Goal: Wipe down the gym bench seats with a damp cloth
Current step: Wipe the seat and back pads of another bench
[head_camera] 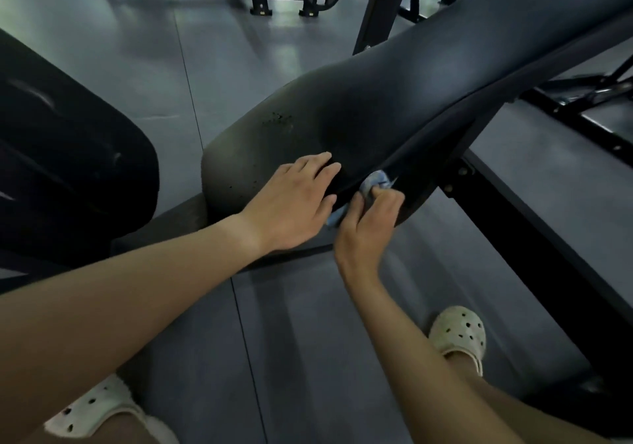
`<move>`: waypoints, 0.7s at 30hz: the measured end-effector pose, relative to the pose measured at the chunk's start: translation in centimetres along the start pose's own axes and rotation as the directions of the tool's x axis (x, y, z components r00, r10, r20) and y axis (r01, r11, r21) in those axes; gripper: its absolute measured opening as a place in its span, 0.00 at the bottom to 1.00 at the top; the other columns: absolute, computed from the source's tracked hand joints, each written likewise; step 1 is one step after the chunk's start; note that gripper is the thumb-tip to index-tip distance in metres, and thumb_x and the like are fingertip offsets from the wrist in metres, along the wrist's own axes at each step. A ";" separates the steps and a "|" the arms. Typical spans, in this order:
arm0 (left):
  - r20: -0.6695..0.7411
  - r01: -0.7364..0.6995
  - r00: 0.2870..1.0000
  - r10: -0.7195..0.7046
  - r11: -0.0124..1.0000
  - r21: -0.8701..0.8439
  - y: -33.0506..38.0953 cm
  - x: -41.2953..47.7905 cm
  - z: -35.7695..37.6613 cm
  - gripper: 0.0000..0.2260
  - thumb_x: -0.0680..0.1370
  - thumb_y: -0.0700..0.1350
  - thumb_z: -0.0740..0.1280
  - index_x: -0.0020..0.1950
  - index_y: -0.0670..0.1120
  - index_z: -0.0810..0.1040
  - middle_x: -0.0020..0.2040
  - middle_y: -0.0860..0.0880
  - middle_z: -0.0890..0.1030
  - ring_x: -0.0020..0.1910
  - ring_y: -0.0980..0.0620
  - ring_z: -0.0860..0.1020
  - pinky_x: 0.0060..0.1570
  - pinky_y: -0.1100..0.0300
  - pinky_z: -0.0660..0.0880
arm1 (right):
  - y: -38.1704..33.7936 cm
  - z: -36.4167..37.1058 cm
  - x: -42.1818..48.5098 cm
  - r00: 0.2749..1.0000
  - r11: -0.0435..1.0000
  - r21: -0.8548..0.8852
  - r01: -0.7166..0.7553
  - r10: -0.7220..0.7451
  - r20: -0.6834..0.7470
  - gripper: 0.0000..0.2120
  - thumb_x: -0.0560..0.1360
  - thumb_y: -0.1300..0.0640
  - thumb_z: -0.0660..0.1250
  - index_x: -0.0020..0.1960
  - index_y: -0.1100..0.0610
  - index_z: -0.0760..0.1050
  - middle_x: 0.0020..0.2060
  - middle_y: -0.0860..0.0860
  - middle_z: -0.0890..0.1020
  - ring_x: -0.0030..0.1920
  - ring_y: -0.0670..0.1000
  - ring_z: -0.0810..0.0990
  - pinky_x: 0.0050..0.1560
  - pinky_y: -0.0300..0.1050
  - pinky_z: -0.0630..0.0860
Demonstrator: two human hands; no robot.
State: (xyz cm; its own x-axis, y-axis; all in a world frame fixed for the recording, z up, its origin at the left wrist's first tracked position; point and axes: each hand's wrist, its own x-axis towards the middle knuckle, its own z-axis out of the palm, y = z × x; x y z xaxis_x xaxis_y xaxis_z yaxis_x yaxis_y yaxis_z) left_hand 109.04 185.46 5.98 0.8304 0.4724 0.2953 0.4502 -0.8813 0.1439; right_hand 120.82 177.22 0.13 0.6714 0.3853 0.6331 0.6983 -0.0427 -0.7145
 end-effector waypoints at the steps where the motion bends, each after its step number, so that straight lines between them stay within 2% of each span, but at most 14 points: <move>1: 0.008 -0.003 1.000 0.003 1.000 0.017 -0.1 -0.7 -0.3 0.26 0.85 0.53 0.57 0.81 0.44 0.62 0.81 0.43 0.62 0.79 0.46 0.61 0.76 0.47 0.63 | -0.3 -0.3 -0.4 0.999 1.000 -0.023 0.012 -0.011 0.036 0.12 0.81 0.62 0.63 0.48 0.50 0.61 0.47 0.48 0.67 0.46 0.50 0.69 0.47 0.47 0.71; 3: 0.026 0.012 1.000 -0.013 0.999 0.036 -0.6 -2.3 -0.8 0.25 0.85 0.53 0.58 0.80 0.45 0.63 0.80 0.43 0.62 0.78 0.44 0.63 0.75 0.47 0.65 | -0.6 -1.2 0.1 0.997 0.998 -0.063 0.009 -0.004 0.081 0.10 0.82 0.61 0.63 0.48 0.51 0.63 0.48 0.47 0.67 0.47 0.49 0.68 0.48 0.49 0.72; 6: 0.089 0.060 0.994 -0.062 0.998 0.016 -1.7 -4.5 -1.3 0.25 0.85 0.54 0.58 0.80 0.46 0.62 0.80 0.43 0.62 0.76 0.43 0.66 0.73 0.46 0.67 | -0.9 -2.3 2.5 0.993 0.987 -0.159 0.022 -0.004 0.117 0.01 0.83 0.58 0.62 0.54 0.55 0.70 0.54 0.47 0.69 0.52 0.47 0.68 0.52 0.43 0.69; 9: 0.195 0.116 0.974 -0.115 0.993 0.004 -3.0 -5.2 -1.5 0.27 0.86 0.56 0.57 0.82 0.47 0.58 0.82 0.42 0.58 0.77 0.41 0.64 0.73 0.46 0.66 | -1.9 -3.1 5.8 0.987 0.969 -0.243 0.045 -0.006 0.160 0.09 0.84 0.56 0.61 0.62 0.57 0.74 0.60 0.49 0.72 0.56 0.48 0.68 0.54 0.33 0.64; 11: 0.229 0.179 0.959 -0.169 0.984 -0.022 -3.6 -5.2 -1.7 0.28 0.86 0.57 0.57 0.82 0.46 0.57 0.82 0.42 0.56 0.79 0.41 0.62 0.75 0.45 0.65 | -2.5 -3.3 7.5 0.973 0.944 -0.301 0.137 -0.071 0.220 0.10 0.84 0.56 0.62 0.62 0.57 0.77 0.59 0.50 0.73 0.56 0.51 0.69 0.54 0.28 0.64; 13: 0.214 0.220 0.955 -0.205 0.974 -0.048 -4.0 -5.0 -1.6 0.28 0.85 0.58 0.56 0.82 0.46 0.58 0.82 0.42 0.57 0.79 0.41 0.62 0.75 0.44 0.66 | -2.7 -3.2 8.1 0.955 0.901 -0.360 0.243 -0.158 0.249 0.10 0.83 0.57 0.63 0.59 0.58 0.80 0.58 0.51 0.76 0.56 0.53 0.69 0.57 0.33 0.68; 15: 0.194 0.245 0.954 -0.229 0.968 -0.062 -4.3 -4.7 -1.4 0.28 0.85 0.59 0.55 0.81 0.45 0.61 0.81 0.42 0.60 0.78 0.41 0.64 0.74 0.44 0.66 | -2.7 -2.7 7.2 0.928 0.824 -0.444 0.352 -0.245 0.281 0.11 0.82 0.57 0.63 0.60 0.58 0.81 0.57 0.52 0.77 0.55 0.56 0.70 0.55 0.47 0.74; 16: 0.179 0.246 0.956 -0.231 0.967 -0.068 -4.3 -4.7 -1.1 0.28 0.85 0.60 0.55 0.80 0.45 0.62 0.80 0.42 0.62 0.76 0.41 0.66 0.74 0.44 0.67 | -2.7 -2.4 6.0 0.900 0.771 -0.478 0.422 -0.292 0.324 0.12 0.82 0.57 0.63 0.62 0.58 0.81 0.58 0.52 0.78 0.55 0.57 0.70 0.53 0.50 0.74; 21: -0.002 0.204 0.979 -0.205 0.975 -0.092 -5.5 -4.1 1.0 0.24 0.84 0.61 0.55 0.71 0.45 0.70 0.66 0.45 0.73 0.62 0.45 0.74 0.63 0.49 0.74 | -2.8 -1.1 4.7 0.714 0.606 -0.413 0.679 -0.418 0.561 0.16 0.83 0.55 0.58 0.65 0.59 0.79 0.59 0.52 0.79 0.57 0.57 0.73 0.53 0.51 0.74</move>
State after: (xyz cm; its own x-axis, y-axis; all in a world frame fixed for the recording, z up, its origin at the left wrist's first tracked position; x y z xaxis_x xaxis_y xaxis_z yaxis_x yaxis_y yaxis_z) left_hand 103.44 188.38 3.00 0.7197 0.6431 0.2617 0.5780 -0.7638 0.2873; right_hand 122.29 178.12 5.39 0.0483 0.8103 0.5841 0.9821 -0.1451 0.1202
